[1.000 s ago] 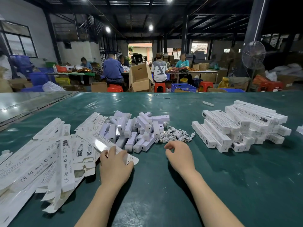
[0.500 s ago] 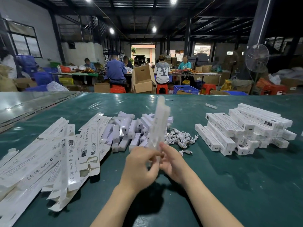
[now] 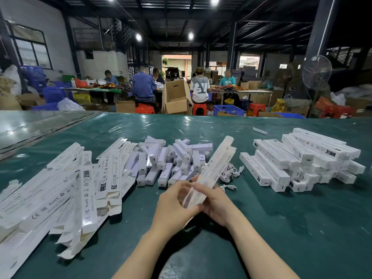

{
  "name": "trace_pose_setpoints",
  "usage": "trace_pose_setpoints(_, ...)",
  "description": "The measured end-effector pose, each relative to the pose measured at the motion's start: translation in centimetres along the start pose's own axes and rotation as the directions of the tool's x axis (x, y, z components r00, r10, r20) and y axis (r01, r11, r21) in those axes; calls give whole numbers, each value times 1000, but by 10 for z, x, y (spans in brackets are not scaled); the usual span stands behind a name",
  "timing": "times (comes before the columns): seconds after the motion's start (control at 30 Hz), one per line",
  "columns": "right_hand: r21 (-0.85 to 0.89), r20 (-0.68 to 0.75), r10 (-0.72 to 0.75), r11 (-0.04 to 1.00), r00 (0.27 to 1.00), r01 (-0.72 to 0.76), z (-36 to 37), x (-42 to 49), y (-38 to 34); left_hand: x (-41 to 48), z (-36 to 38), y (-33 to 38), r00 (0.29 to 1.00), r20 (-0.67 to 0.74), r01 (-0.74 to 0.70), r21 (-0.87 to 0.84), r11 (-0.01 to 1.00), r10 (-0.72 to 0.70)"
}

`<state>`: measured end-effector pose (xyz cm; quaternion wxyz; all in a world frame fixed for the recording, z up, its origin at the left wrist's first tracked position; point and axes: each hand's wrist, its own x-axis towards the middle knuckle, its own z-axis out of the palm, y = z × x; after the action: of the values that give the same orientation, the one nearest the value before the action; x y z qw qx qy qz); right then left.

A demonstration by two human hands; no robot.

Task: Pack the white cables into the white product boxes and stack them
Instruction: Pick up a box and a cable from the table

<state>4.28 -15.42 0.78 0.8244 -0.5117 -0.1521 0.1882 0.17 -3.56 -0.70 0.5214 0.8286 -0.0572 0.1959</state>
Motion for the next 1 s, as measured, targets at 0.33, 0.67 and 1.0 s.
trace_pose_setpoints(0.33,-84,-106,-27,996,994,19,-11,7,6,4,-5,4,984,22,171,-348,922,-174)
trace_pose_setpoints(0.67,35,-474,-96,991,875,128,-21,10,-3,4,-7,6,989,40,150,-356,923,-145)
trace_pose_setpoints(1.0,121,-406,-91,981,909,152,-31,11,-7,4,-10,6,982,104,189,-417,889,-160)
